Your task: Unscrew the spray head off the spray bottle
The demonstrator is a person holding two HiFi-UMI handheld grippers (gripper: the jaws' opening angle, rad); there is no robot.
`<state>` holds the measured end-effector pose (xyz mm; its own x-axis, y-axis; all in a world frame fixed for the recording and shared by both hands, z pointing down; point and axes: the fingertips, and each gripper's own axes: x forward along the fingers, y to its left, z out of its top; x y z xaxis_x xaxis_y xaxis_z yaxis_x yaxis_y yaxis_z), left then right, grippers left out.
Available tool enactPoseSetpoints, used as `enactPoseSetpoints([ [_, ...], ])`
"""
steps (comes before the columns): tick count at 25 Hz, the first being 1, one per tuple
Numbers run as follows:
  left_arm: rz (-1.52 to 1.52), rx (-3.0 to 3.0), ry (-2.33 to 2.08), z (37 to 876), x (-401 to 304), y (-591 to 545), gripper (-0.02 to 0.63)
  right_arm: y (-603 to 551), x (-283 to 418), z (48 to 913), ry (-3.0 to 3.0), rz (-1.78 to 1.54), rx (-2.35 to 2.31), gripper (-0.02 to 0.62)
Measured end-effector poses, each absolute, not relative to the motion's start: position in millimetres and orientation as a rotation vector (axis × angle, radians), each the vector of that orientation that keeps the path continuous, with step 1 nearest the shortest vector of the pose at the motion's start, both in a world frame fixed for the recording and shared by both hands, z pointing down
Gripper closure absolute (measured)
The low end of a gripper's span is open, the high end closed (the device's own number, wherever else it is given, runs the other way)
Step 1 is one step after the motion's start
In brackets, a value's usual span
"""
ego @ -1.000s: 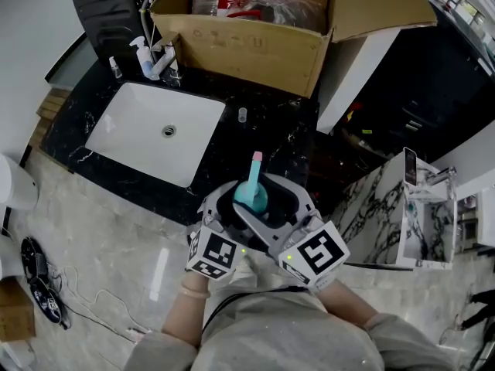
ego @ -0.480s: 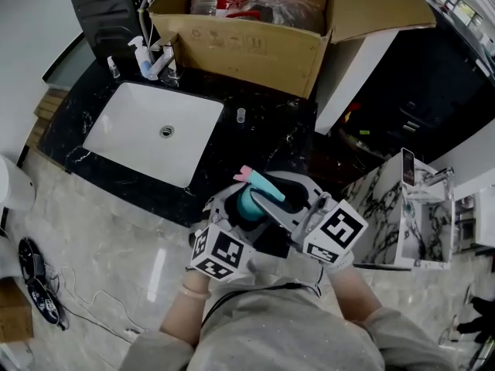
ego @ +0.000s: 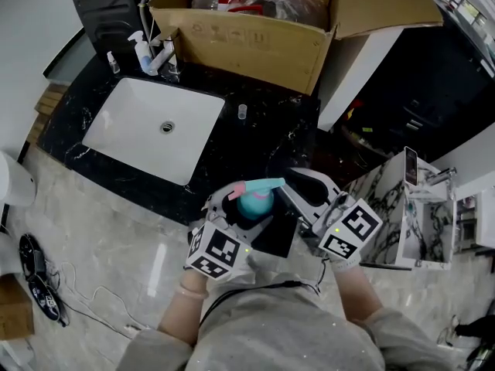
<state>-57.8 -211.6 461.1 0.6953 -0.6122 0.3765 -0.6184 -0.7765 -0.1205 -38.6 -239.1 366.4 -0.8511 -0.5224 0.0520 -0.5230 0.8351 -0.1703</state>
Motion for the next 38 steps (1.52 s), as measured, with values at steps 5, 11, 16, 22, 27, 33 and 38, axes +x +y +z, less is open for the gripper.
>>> enactPoseSetpoints([
  [5,0.615,2.862,-1.039,462,-58,-211,0.244,-219,-18,347,-3.018,0.151,1.024,0.512],
  [11,0.613,2.850,-1.050,463,-59,-212,0.245,-194,-60,343,-3.115,0.269,0.762,0.398],
  [16,0.599,2.837,-1.053,464,-61,-213,0.245,-201,-75,339,-3.175,0.400,0.662,0.344],
  [22,0.607,2.835,-1.068,463,-61,-213,0.247,-188,-88,342,-3.163,0.276,0.527,0.235],
  [27,0.604,2.836,-1.062,464,-60,-214,0.247,-194,-81,354,-3.088,0.153,0.628,0.292],
  [33,0.602,2.832,-1.052,465,-61,-213,0.250,-203,-49,359,-3.066,0.205,0.727,0.310],
  [38,0.596,2.834,-1.044,465,-60,-213,0.252,-222,-25,368,-3.017,0.243,0.846,0.369],
])
